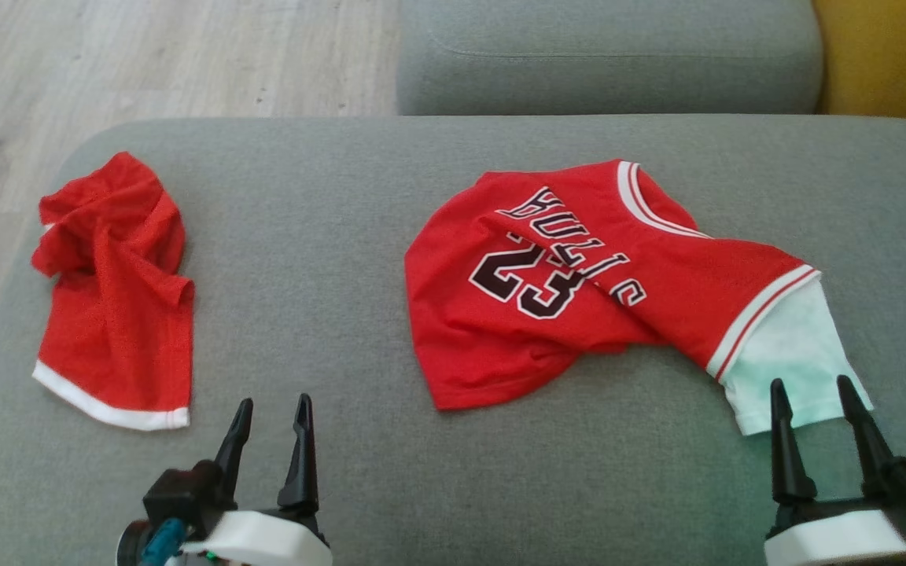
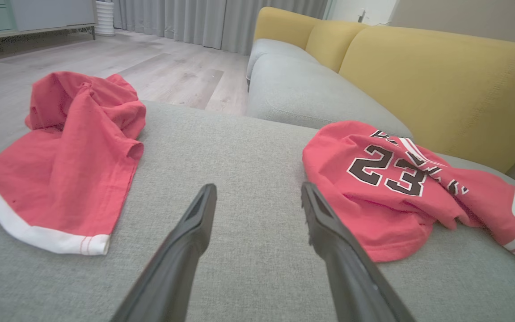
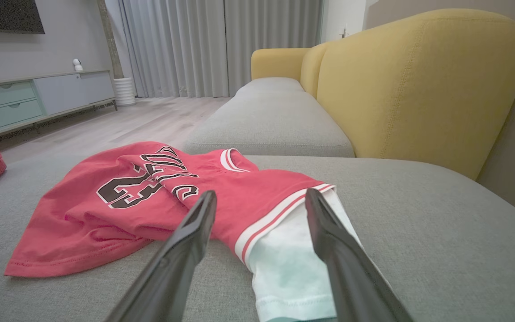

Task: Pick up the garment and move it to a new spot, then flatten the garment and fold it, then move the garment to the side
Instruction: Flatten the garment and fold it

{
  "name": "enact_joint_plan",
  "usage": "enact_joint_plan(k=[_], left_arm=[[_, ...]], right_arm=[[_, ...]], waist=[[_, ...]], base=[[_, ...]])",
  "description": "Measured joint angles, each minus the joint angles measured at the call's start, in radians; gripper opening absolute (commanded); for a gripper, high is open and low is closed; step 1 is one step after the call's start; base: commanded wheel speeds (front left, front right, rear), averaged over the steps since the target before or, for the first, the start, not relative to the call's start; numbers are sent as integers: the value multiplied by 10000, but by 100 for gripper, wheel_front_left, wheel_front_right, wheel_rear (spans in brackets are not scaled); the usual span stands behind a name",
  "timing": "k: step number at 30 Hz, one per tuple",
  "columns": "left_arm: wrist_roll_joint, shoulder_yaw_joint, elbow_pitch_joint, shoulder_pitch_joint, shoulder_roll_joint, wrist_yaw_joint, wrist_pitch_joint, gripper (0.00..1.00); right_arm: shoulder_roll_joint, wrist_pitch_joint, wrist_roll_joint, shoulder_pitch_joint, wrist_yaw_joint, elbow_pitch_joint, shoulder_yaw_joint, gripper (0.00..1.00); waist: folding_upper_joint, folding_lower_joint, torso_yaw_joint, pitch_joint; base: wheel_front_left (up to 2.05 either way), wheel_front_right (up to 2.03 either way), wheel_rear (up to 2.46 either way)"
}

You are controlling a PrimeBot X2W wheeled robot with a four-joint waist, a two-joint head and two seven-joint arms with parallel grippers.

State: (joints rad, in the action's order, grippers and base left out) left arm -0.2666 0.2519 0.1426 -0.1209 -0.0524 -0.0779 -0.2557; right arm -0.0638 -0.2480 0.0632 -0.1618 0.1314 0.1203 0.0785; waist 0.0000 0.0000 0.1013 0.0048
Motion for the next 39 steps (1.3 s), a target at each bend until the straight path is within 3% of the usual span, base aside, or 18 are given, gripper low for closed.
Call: enact_joint_plan(k=[6,11,17,21,27,29,35,39], left_arm=[[4,397,96,133,-6,157,0,100],[54,1778,826,1558,-4,589,0,100],[-12,3607,2316,4022,25,744,514,100],[-454,4533,3338,4750,44,506,1271,100],[-738,4890,4817,5381,40,-194,1622,100],[-825,5033,5166,5736,44,-176,1636,0],[-1818,5097,5474,6072,54,355,2219,0],[-2627,4895,4077,5731,-176,846,3200,0]], right_arm=[[92,-2,0,25,0,-13,-117,100],[98,-4,8,244,0,-247,-291,100],[88,-29,148,1129,0,-307,-596,100],[90,-29,226,1307,0,-245,-648,100],[100,-29,249,1344,0,-209,-644,100],[115,-29,249,1378,0,-182,-637,100],[167,-29,336,1350,0,-109,-460,100],[176,-29,339,1224,0,-98,-288,100]], waist=[[0,0,-231,187],[0,0,-460,714],[0,1,-910,1474],[0,1,-1377,1799],[0,1,-2028,2132],[0,1,-2169,2191],[0,0,-2182,1989],[0,0,-1990,1749]], base=[[0,0,0],[0,0,0],[0,0,0],[0,0,0],[0,0,0],[0,0,0],[0,0,0],[0,0,0]])
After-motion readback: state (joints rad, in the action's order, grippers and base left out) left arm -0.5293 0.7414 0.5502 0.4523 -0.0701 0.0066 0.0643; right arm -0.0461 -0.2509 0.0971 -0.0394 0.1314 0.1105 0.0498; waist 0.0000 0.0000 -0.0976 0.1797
